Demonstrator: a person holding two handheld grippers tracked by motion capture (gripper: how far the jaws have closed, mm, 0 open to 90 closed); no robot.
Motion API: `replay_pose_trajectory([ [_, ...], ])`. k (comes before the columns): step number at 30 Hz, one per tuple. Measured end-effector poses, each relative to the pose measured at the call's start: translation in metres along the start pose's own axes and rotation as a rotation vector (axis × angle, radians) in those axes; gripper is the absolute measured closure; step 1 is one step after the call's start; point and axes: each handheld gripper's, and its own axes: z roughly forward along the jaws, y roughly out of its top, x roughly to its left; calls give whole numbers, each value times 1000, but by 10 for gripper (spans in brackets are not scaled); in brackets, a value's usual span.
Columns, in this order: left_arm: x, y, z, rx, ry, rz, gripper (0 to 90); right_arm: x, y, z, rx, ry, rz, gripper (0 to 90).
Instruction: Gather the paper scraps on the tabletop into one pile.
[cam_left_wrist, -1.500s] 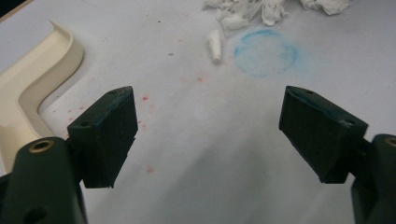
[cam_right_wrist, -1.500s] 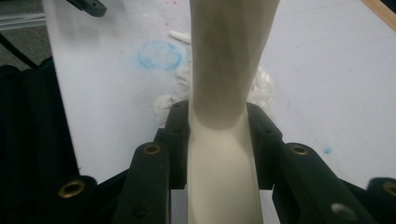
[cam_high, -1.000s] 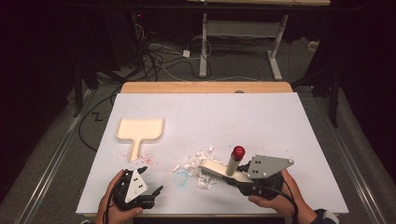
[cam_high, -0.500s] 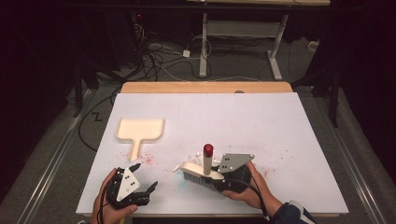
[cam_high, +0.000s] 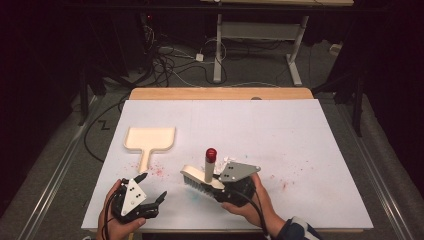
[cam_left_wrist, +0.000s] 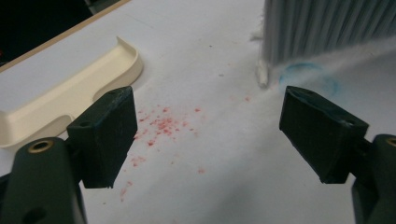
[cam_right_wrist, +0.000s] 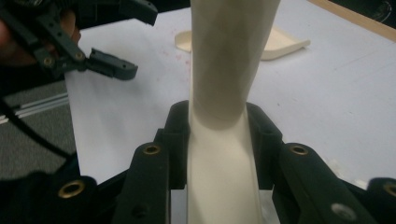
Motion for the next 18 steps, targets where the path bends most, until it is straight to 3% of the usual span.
replay_pose_trajectory([
  [5,-1,-1,2,9,-9,3,181,13,10,22,-8,-12,16,678],
  [10,-2,-2,2,19,-20,10,182,16,7,37,59,-69,-1,678],
  [18,-5,-1,6,32,-34,39,182,-7,-1,17,95,-164,59,678],
])
